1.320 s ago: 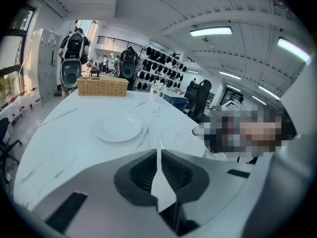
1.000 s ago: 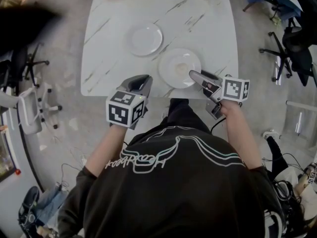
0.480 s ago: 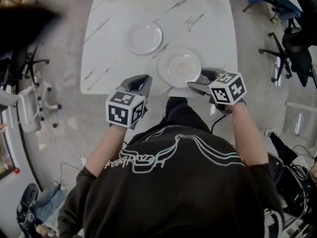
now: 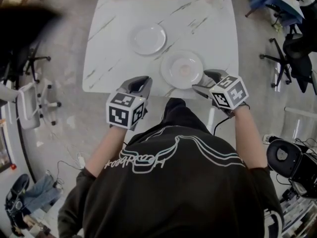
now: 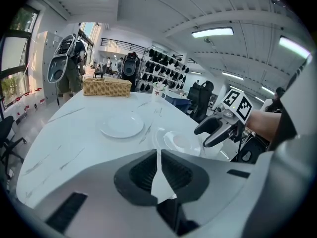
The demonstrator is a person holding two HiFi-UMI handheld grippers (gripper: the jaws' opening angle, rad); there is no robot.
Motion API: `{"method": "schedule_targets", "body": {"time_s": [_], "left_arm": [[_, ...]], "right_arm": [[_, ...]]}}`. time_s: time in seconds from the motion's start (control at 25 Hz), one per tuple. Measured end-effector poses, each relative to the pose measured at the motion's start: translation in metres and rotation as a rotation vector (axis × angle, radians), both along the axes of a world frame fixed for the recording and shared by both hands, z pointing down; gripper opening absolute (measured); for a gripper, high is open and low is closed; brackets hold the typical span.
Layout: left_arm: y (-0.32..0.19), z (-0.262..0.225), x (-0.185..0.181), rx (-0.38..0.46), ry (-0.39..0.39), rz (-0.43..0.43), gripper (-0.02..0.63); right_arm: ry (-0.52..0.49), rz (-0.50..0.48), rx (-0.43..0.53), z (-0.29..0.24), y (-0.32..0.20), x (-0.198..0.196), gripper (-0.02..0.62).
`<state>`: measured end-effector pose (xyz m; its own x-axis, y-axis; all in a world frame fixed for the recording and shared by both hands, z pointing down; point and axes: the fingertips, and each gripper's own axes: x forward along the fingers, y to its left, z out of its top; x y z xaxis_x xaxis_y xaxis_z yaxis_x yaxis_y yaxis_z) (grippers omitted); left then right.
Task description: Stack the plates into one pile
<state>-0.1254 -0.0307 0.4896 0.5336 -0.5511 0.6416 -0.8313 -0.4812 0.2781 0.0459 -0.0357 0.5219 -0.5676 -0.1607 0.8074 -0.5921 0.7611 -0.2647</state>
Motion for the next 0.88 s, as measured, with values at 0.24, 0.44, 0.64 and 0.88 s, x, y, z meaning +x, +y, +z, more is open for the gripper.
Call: {"method": "schedule_targets", "body": {"time_s": [0.24,0.44,0.64,0.88], "left_arm": [[-0.006,-0.009,-0.004,0.019,0.010,-0.019,0.044],[-0.020,-0.017,-0.011,0.038,0.020,-0.052,0.044],[-0.038,-0.027,-0.018,0.055,0.020,-0.087,0.044],[-0.062,-0.039,-0.028,0.066,0.013,-0.130,0.044]], "right_arm": [[-0.054,-0.028,0.061,-0.031,-0.010,-0.016,0.314],[-0.124,-0.024,0.091,-0.054,-0.034,-0.034,0.314],[-0.178,-0.027,0.131,-0.073,-0.063,-0.052,0.313],[-0.216,-0.061,0.166,-0.096,-0.100,-0.068,0.313]]}}
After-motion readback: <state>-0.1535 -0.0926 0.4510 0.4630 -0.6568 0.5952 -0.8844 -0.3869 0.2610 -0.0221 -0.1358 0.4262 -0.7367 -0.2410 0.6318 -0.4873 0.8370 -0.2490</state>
